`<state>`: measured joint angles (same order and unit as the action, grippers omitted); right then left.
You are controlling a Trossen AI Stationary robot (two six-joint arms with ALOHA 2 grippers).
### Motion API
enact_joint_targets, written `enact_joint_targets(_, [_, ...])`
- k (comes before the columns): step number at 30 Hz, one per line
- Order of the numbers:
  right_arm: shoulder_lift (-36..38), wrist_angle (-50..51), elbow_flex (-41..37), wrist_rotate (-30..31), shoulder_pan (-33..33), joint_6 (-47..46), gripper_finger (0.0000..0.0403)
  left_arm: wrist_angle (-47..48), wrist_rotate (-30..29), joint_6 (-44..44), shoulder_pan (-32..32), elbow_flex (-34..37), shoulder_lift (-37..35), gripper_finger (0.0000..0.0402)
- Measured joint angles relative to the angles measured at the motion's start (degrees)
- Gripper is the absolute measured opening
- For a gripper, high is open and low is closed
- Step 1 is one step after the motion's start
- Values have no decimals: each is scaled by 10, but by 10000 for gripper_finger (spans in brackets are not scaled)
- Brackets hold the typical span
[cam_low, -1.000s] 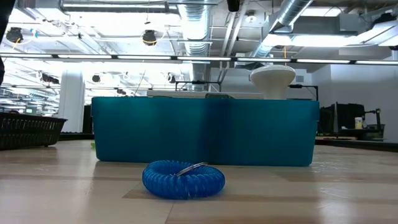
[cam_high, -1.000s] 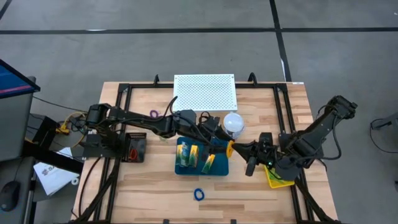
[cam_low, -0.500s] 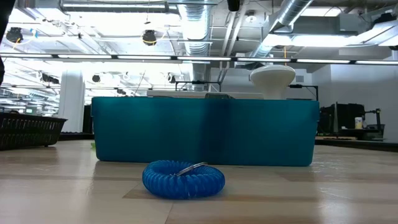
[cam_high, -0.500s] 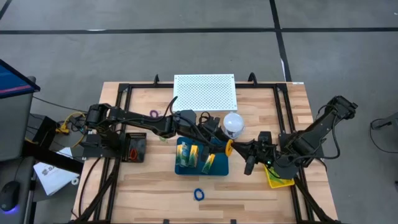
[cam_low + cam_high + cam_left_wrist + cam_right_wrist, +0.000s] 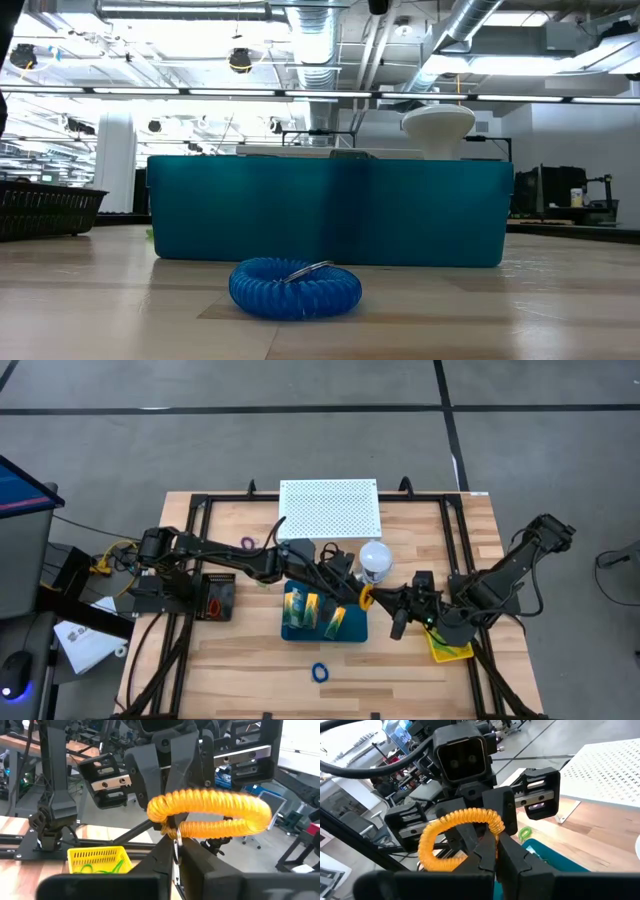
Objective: Pick & Place Office Desk Supplies
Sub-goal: Put the yellow spring keychain into the black bin
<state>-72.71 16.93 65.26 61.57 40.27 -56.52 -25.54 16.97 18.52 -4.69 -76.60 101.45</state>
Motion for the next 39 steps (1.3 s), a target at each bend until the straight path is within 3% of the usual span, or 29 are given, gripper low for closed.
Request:
enact_joint_targets(21, [0, 0, -1, 2, 0, 0, 4, 2, -1, 14, 1, 0, 0, 1])
enact_joint_targets(25, [0, 0, -2, 16, 2, 0, 37, 1, -2, 14, 1, 0, 0, 0])
enact_joint_targets(34, [0, 0, -2, 27, 1, 1, 155, 0, -2, 15, 1, -1, 0, 0])
enact_joint_targets(39, [0, 5, -2, 28, 1, 1, 191, 1, -3, 15, 3, -1, 0, 0])
